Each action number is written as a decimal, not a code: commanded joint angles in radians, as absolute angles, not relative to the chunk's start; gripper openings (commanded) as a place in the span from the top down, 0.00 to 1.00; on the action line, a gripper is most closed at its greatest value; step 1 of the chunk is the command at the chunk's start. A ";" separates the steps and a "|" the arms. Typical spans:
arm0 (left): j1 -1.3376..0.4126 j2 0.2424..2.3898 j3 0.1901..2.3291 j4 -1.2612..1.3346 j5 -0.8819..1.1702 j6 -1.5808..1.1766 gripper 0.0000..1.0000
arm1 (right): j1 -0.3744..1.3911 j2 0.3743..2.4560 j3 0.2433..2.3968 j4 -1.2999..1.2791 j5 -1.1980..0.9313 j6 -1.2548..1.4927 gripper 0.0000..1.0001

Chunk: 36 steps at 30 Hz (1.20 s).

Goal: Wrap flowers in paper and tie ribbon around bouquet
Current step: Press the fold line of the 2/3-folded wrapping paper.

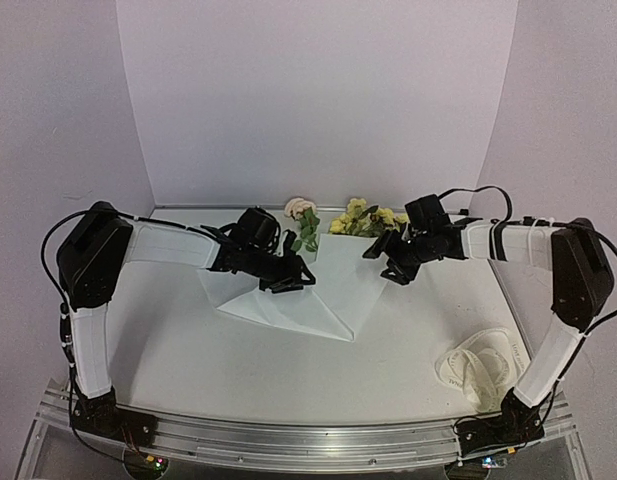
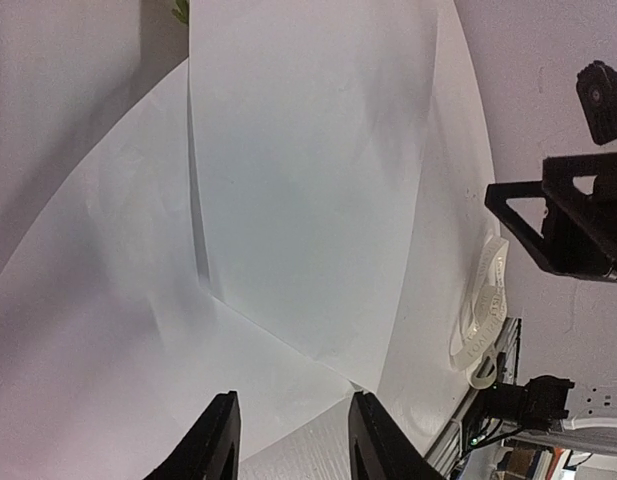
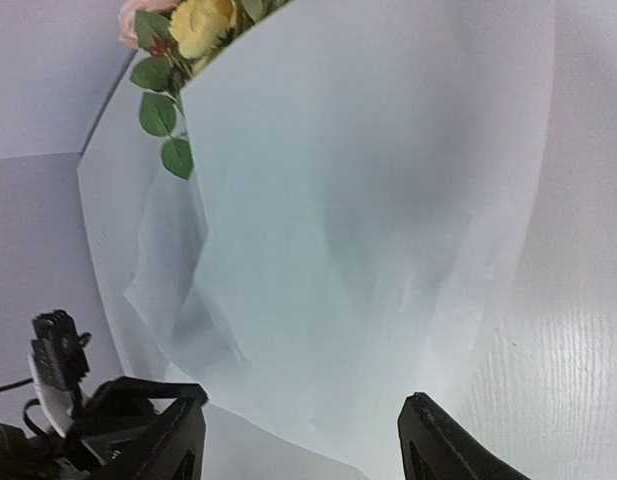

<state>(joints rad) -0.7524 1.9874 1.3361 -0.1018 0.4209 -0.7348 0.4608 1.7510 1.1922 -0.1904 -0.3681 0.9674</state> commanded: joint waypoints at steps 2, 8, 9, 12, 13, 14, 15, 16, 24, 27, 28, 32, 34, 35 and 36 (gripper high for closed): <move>-0.736 2.042 1.390 -0.071 0.473 -0.742 0.56 | 0.504 1.641 1.108 -0.304 -0.232 0.874 0.31; -0.725 2.137 1.481 -0.083 0.478 -0.740 0.53 | 0.519 1.600 1.033 -0.316 -0.209 0.860 0.32; -0.724 2.148 1.494 -0.086 0.478 -0.739 0.53 | 0.521 1.595 1.024 -0.317 -0.207 0.859 0.32; -0.721 2.181 1.527 -0.084 0.471 -0.738 0.53 | 0.529 1.579 1.005 -0.320 -0.202 0.857 0.32; -0.721 2.191 1.537 -0.083 0.473 -0.738 0.54 | 0.532 1.577 1.000 -0.320 -0.201 0.856 0.32; -0.720 2.201 1.546 -0.083 0.476 -0.739 0.55 | 0.533 1.576 0.996 -0.321 -0.200 0.856 0.32; -0.719 2.210 1.555 -0.081 0.478 -0.740 0.56 | 0.535 1.577 0.994 -0.322 -0.199 0.856 0.32; -0.719 2.218 1.562 -0.079 0.478 -0.742 0.57 | 0.538 1.577 0.992 -0.322 -0.198 0.856 0.32; -0.719 2.210 1.539 -0.033 0.488 -0.758 0.79 | 0.549 1.577 0.983 -0.323 -0.186 0.853 0.32; -0.720 2.183 1.502 -0.009 0.487 -0.758 0.90 | 0.560 1.584 0.992 -0.325 -0.183 0.848 0.32; -0.719 2.176 1.486 -0.005 0.485 -0.758 0.94 | 0.566 1.589 0.998 -0.326 -0.181 0.846 0.32; -0.720 2.136 1.420 0.031 0.469 -0.771 1.00 | 0.603 1.620 1.041 -0.346 -0.163 0.836 0.32; -0.722 2.109 1.373 0.057 0.458 -0.784 1.00 | 0.618 1.641 1.063 -0.350 -0.157 0.835 0.32; -0.722 2.096 1.351 0.067 0.453 -0.790 1.00 | 0.627 1.651 1.074 -0.352 -0.156 0.835 0.32; -0.724 2.088 1.335 0.075 0.449 -0.793 1.00 | 0.636 1.662 1.084 -0.353 -0.155 0.835 0.33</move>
